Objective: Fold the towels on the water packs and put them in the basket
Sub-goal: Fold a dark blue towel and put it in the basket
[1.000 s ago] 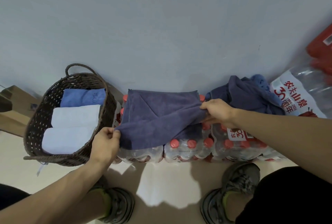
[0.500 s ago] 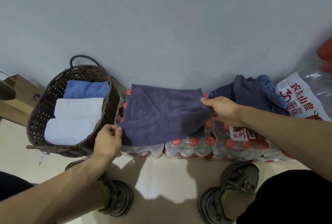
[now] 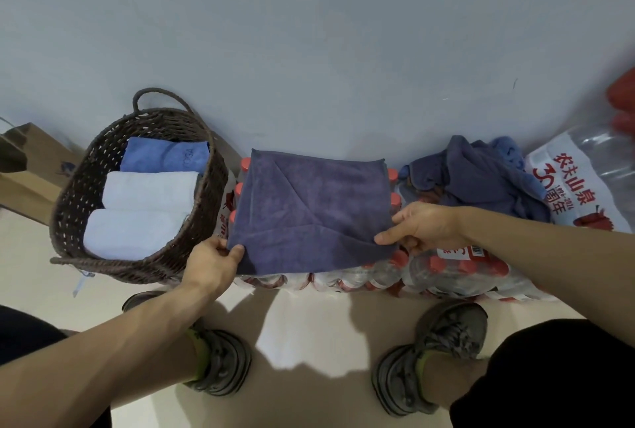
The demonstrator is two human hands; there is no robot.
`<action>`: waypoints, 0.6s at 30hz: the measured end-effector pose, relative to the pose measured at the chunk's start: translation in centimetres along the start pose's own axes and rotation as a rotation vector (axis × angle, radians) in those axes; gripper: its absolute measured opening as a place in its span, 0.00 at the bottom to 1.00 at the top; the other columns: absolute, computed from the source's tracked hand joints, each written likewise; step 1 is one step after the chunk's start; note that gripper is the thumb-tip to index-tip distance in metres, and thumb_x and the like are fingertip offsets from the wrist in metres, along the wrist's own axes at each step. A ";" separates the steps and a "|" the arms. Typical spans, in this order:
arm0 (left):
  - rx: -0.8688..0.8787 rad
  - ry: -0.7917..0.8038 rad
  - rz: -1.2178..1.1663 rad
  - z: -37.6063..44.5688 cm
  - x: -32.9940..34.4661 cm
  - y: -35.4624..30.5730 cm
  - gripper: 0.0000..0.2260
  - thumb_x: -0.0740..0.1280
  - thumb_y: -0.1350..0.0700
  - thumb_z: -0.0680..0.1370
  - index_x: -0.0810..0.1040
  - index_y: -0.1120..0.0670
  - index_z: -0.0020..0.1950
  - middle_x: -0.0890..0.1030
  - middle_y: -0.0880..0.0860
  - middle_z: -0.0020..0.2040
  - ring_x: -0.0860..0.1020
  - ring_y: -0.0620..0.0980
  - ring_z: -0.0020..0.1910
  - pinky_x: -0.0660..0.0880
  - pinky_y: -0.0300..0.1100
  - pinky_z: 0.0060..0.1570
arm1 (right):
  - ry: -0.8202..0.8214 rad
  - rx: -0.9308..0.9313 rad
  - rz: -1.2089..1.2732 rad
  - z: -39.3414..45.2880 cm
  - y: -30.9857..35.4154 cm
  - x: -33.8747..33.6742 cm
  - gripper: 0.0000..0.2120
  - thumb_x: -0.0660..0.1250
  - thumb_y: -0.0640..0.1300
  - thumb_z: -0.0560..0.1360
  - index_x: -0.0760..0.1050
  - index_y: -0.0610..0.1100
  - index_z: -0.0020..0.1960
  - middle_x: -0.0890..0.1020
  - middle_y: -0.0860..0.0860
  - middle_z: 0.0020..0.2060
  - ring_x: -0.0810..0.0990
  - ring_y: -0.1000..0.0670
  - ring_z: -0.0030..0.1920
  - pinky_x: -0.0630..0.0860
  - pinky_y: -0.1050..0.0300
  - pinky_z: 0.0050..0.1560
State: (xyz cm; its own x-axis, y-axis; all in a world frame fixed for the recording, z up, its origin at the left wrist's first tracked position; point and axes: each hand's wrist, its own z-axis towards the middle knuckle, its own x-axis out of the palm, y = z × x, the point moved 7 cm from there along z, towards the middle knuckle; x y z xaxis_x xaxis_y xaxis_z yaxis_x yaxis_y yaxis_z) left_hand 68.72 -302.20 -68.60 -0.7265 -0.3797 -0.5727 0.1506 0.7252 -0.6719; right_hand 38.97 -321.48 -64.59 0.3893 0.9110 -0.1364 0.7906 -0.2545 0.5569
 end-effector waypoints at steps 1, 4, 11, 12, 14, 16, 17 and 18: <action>-0.014 -0.011 -0.001 0.1 -0.1 0.1 0.10 0.68 0.54 0.79 0.75 0.57 0.39 0.83 0.60 0.40 0.82 0.62 0.40 0.79 0.53 0.46 | 0.009 -0.017 -0.028 -0.2 0.2 0.1 0.11 0.77 0.43 0.70 0.77 0.39 0.43 0.73 0.48 0.31 0.70 0.54 0.30 0.69 0.60 0.36; -0.090 -0.017 -0.065 0.3 -0.4 0.5 0.13 0.65 0.53 0.81 0.78 0.62 0.45 0.83 0.63 0.43 0.81 0.63 0.40 0.77 0.43 0.33 | -0.036 -0.139 -0.036 -0.6 1.3 0.1 0.13 0.76 0.39 0.70 0.77 0.30 0.43 0.77 0.44 0.35 0.75 0.50 0.35 0.74 0.60 0.38; -0.170 0.028 -0.114 0.5 -0.1 1.0 0.10 0.64 0.54 0.82 0.79 0.60 0.49 0.82 0.63 0.49 0.81 0.63 0.45 0.73 0.43 0.30 | -0.139 -0.142 0.129 -0.3 1.1 -0.7 0.17 0.70 0.40 0.77 0.76 0.29 0.59 0.81 0.32 0.51 0.79 0.39 0.48 0.76 0.42 0.55; -0.172 0.030 -0.109 0.5 -0.1 1.1 0.10 0.64 0.54 0.81 0.78 0.60 0.48 0.82 0.63 0.49 0.81 0.62 0.45 0.73 0.44 0.30 | -0.136 -0.106 0.118 -0.2 0.5 -0.6 0.17 0.70 0.41 0.76 0.76 0.30 0.59 0.81 0.32 0.50 0.79 0.40 0.48 0.76 0.42 0.55; -0.171 0.017 -0.100 0.6 -0.3 1.1 0.09 0.65 0.55 0.81 0.78 0.60 0.47 0.82 0.63 0.49 0.81 0.62 0.45 0.75 0.46 0.31 | -0.131 -0.021 0.055 0.1 -0.9 -0.4 0.15 0.73 0.44 0.74 0.78 0.33 0.53 0.80 0.38 0.44 0.78 0.43 0.44 0.76 0.47 0.49; -0.163 0.005 -0.097 0.6 -0.4 1.0 0.10 0.65 0.55 0.81 0.78 0.61 0.45 0.82 0.63 0.47 0.81 0.63 0.45 0.79 0.50 0.38 | -0.127 0.122 -0.127 0.2 -2.5 -0.4 0.15 0.75 0.50 0.72 0.79 0.37 0.42 0.80 0.45 0.33 0.78 0.47 0.34 0.75 0.53 0.38; -0.153 0.000 -0.088 0.6 -0.4 1.0 0.10 0.66 0.55 0.80 0.78 0.61 0.43 0.82 0.62 0.45 0.81 0.63 0.45 0.79 0.51 0.41 | -0.115 0.207 -0.250 0.1 -3.3 -0.5 0.17 0.74 0.54 0.72 0.79 0.40 0.38 0.80 0.47 0.30 0.76 0.48 0.30 0.73 0.55 0.35; -0.141 -0.005 -0.071 0.6 -0.4 1.0 0.10 0.67 0.55 0.80 0.77 0.60 0.42 0.82 0.61 0.43 0.81 0.62 0.44 0.79 0.51 0.43 | -0.100 0.285 -0.363 0.0 -3.6 -0.5 0.18 0.72 0.56 0.73 0.80 0.41 0.38 0.81 0.48 0.30 0.76 0.48 0.29 0.73 0.56 0.35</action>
State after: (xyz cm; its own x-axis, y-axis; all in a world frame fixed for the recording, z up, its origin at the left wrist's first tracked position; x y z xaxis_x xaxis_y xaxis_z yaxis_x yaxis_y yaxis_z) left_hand 69.57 -301.66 -69.26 -0.7284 -0.4355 -0.5290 0.0033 0.7698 -0.6383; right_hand 35.88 -321.04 -66.54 0.0965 0.9255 -0.3663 0.9767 -0.0172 0.2138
